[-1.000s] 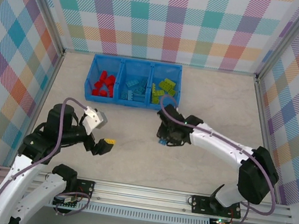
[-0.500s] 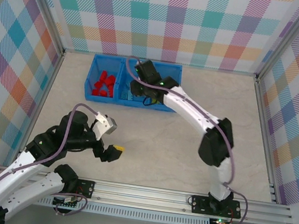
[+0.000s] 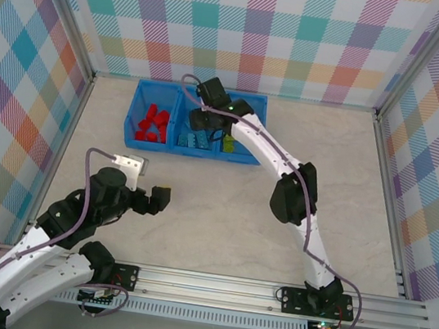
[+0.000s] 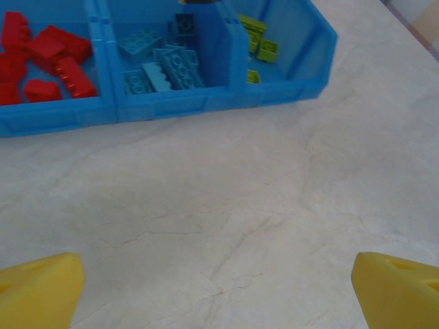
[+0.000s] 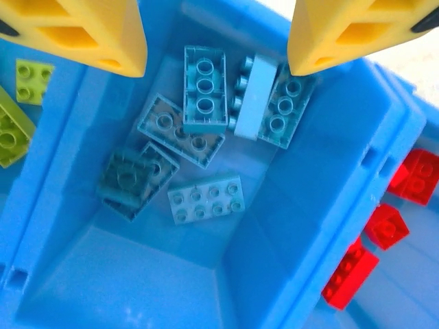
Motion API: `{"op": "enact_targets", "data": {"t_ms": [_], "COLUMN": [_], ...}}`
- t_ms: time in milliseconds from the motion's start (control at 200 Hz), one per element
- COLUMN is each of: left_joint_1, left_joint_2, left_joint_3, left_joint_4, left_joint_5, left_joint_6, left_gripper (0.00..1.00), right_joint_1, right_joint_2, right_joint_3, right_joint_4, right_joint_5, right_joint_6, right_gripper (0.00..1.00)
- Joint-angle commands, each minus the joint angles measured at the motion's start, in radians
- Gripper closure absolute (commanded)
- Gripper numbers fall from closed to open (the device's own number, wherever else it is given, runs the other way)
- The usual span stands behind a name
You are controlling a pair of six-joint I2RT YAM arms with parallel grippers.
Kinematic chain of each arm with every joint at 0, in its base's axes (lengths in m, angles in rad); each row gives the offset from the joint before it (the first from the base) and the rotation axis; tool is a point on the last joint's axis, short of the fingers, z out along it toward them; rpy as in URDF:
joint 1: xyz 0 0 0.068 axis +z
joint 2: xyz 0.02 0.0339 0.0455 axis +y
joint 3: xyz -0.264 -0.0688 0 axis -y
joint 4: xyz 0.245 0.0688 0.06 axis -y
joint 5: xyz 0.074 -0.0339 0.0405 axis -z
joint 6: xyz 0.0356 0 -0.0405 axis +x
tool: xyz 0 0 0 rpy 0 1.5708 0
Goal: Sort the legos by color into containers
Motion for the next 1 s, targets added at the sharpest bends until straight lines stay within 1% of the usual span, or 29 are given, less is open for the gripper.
{"op": "enact_targets", "data": {"t_ms": [0, 60, 125, 230, 295, 355, 420, 460, 510, 530, 605, 695, 800, 840, 875, 920, 965, 985, 995], "left_joint_1": [-0.006, -0.006, -0.005, 0.006, 0.031, 0.069, 0.124, 0.154, 0.181, 0.189, 0.216, 0.278, 0.367, 0.395, 0.418, 0.442, 0.464, 0.473, 0.478], "left_joint_2": [-0.006, 0.000, -0.003, -0.016, -0.021, -0.020, -0.012, -0.004, 0.007, 0.013, 0.058, 0.159, 0.316, 0.377, 0.433, 0.505, 0.581, 0.614, 0.630], "left_joint_3": [-0.036, -0.053, -0.079, -0.148, -0.207, -0.267, -0.322, -0.358, -0.400, -0.415, -0.465, -0.481, -0.485, -0.490, -0.494, -0.474, -0.457, -0.448, -0.442], "left_joint_4": [0.043, 0.061, 0.099, 0.218, 0.325, 0.438, 0.530, 0.584, 0.650, 0.683, 0.795, 0.881, 1.016, 1.083, 1.159, 1.205, 1.271, 1.296, 1.309], "left_joint_5": [-0.135, -0.204, -0.295, -0.467, -0.530, -0.531, -0.493, -0.466, -0.432, -0.420, -0.405, -0.374, -0.287, -0.252, -0.229, -0.202, -0.157, -0.140, -0.128], "left_joint_6": [-0.090, -0.093, -0.075, 0.010, 0.068, 0.106, 0.138, 0.168, 0.215, 0.236, 0.288, 0.308, 0.296, 0.294, 0.292, 0.298, 0.315, 0.325, 0.328], "left_gripper": [0.00, 0.00, 0.00, 0.00, 0.00, 0.00, 0.00, 0.00, 0.00, 0.00, 0.00, 0.00, 0.00, 0.00, 0.00, 0.00, 0.00, 0.00, 0.00], "right_joint_1": [-0.005, -0.012, -0.028, -0.073, -0.123, -0.192, -0.281, -0.332, -0.387, -0.406, -0.469, -0.526, -0.578, -0.598, -0.612, -0.620, -0.621, -0.631, -0.640], "right_joint_2": [-0.221, -0.349, -0.485, -0.708, -0.854, -0.986, -1.120, -1.193, -1.259, -1.276, -1.282, -1.221, -1.072, -0.998, -0.930, -0.896, -0.855, -0.831, -0.818], "right_joint_3": [-0.224, -0.396, -0.562, -0.820, -0.995, -1.168, -1.332, -1.433, -1.542, -1.581, -1.691, -1.773, -1.802, -1.808, -1.818, -1.769, -1.786, -1.799, -1.804], "right_joint_4": [0.112, 0.200, 0.257, 0.326, 0.385, 0.445, 0.506, 0.555, 0.625, 0.651, 0.772, 0.930, 1.075, 1.145, 1.245, 1.205, 1.341, 1.366, 1.405], "right_joint_5": [-0.031, -0.029, -0.003, 0.058, 0.088, 0.099, 0.095, 0.099, 0.131, 0.161, 0.225, 0.230, 0.202, 0.179, 0.167, 0.155, 0.141, 0.132, 0.128], "right_joint_6": [-0.038, -0.041, -0.039, -0.007, 0.029, 0.065, 0.079, 0.070, 0.050, 0.044, -0.001, -0.074, -0.123, -0.132, -0.146, -0.153, -0.203, -0.195, -0.194], "right_gripper": [0.43, 0.43, 0.42, 0.40, 0.35, 0.29, 0.25, 0.19, 0.05, 0.00, 0.00, 0.00, 0.00, 0.00, 0.00, 0.00, 0.00, 0.00, 0.00]}}
